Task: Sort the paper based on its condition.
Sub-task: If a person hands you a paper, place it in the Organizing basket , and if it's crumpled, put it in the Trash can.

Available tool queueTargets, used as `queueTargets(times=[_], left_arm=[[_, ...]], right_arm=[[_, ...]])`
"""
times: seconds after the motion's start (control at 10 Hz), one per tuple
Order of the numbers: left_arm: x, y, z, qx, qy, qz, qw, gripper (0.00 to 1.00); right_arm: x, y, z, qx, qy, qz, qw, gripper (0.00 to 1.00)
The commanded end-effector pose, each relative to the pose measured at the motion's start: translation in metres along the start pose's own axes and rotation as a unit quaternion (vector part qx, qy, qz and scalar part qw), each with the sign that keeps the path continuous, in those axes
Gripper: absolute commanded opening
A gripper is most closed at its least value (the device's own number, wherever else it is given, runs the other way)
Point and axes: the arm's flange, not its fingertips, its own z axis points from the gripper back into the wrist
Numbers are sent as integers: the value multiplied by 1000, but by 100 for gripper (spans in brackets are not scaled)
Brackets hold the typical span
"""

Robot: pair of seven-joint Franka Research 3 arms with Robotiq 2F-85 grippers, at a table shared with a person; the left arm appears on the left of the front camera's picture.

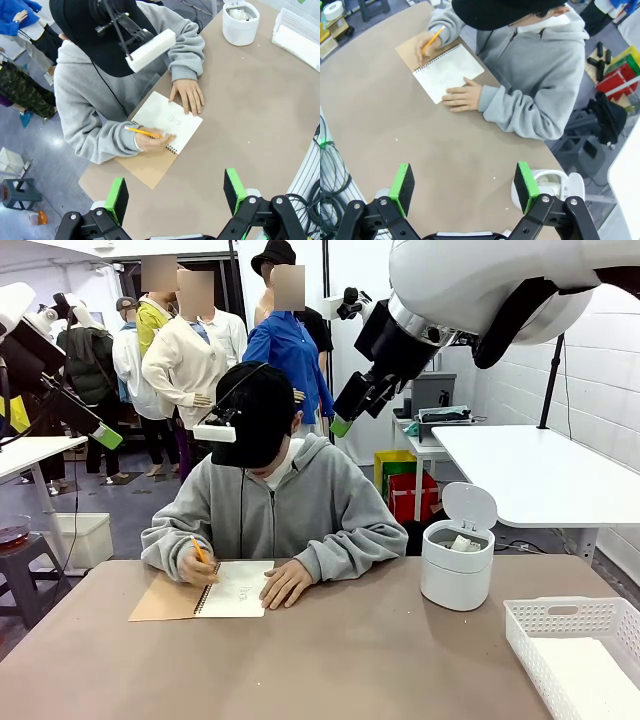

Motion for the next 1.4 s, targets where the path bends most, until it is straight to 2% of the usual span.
queueTargets(times=[0.0, 1.3], left_arm=[[0, 1, 0, 3, -4, 0, 1000, 100], [0, 1, 0, 3, -4, 0, 1000, 100]], right_arm=[[0, 0, 1, 4, -3, -6, 1000, 100], [0, 0, 1, 4, -3, -6, 1000, 100]])
